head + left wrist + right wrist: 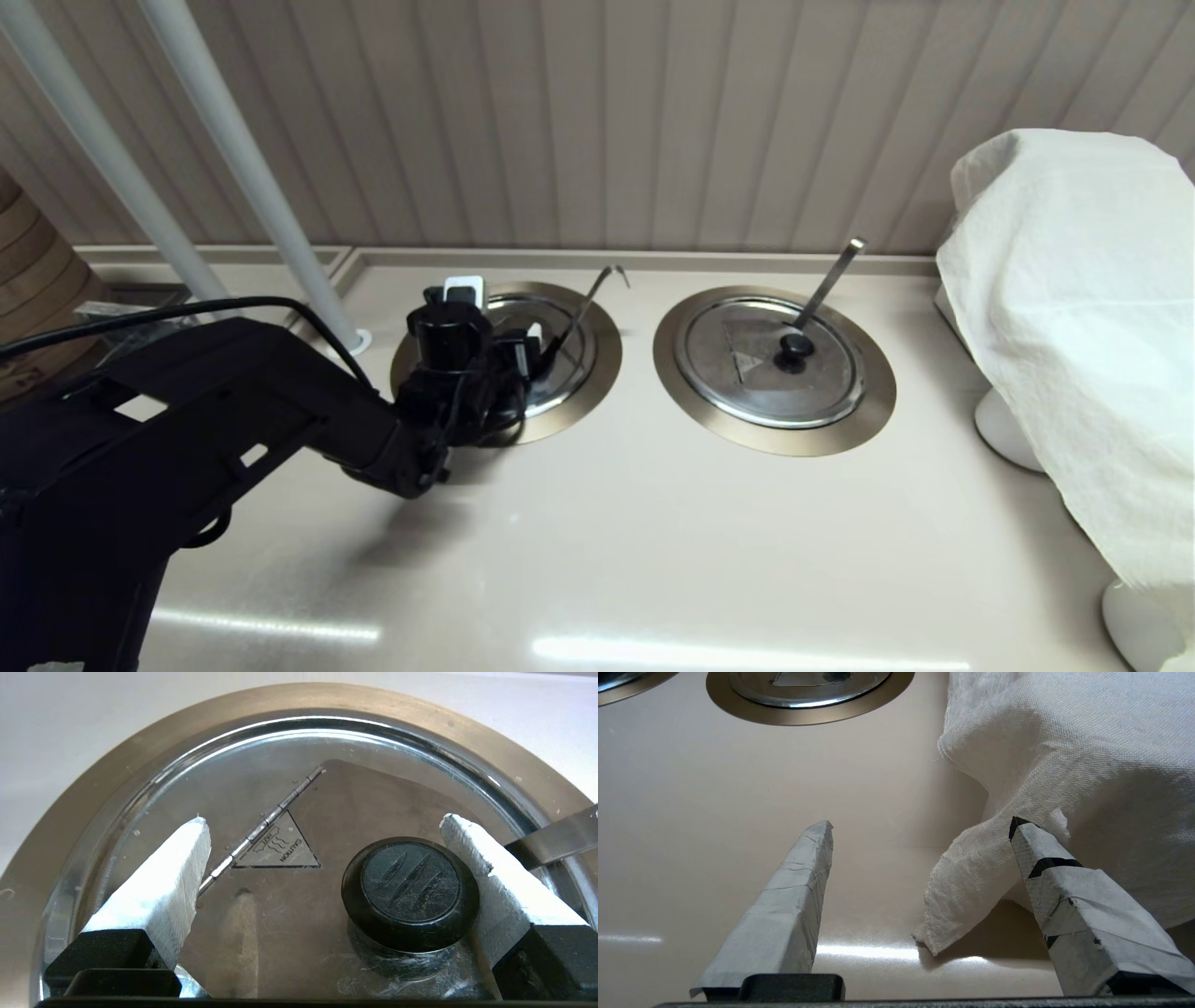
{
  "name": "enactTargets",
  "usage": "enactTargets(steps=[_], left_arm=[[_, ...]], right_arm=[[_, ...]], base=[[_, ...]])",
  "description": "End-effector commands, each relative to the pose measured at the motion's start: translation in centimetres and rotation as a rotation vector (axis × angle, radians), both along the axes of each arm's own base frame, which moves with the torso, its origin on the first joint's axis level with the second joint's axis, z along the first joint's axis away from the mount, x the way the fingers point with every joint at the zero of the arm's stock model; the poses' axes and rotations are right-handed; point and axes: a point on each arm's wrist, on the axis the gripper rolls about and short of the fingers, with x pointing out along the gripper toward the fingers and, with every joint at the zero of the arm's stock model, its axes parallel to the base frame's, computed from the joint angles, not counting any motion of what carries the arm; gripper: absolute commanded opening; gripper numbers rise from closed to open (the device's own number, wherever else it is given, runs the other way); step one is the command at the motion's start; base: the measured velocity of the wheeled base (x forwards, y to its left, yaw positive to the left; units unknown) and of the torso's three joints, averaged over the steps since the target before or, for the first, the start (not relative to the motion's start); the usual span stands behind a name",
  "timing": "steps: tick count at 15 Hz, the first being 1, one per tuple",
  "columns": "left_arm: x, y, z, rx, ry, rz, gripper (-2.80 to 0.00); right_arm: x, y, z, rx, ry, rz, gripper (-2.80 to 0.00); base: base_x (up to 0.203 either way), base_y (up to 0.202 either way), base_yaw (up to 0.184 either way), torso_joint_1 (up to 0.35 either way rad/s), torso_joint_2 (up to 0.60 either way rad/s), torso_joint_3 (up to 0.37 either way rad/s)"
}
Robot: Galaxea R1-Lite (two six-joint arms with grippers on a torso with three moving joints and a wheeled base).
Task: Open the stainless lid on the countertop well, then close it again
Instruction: Open the lid
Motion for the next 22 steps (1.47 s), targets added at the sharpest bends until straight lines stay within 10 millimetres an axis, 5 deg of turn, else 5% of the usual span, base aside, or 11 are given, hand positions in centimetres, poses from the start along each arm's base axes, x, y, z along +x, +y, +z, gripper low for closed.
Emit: enactTargets(steps=[1,10,16,19,22], left_arm=[[0.0,0.4,0.7,-0.009,-0.019,0.012,0.0],[0.9,0.7,4.0,-0.047,-0.113,0.021,0.0],[1.3,1.7,3.9,-0.041,-0.096,0.028,0.0],[-0.7,2.7,3.3,-0.036,-0.055,-0.234,0.0],[-1.2,6.6,3.9,-0.04,-0.097,-0.42,0.0]], right_arm=[[0.0,0.0,0.0,0.0,0.0,0.0,0.0],[0.0,0.0,0.0,0.0,0.0,0.0,0.0],[0.0,0.0,0.0,0.0,0.0,0.0,0.0],[0.0,0.0,0.0,0.0,0.0,0.0,0.0],[0.0,0.0,0.0,0.0,0.0,0.0,0.0]], base=[[0.0,0.0,0.0,0.0,0.0,0.0],[0.0,0.0,0.0,0.0,0.0,0.0],[0.0,0.0,0.0,0.0,0.0,0.0],[0.0,0.0,0.0,0.0,0.0,0.0],[0.0,0.0,0.0,0.0,0.0,0.0]])
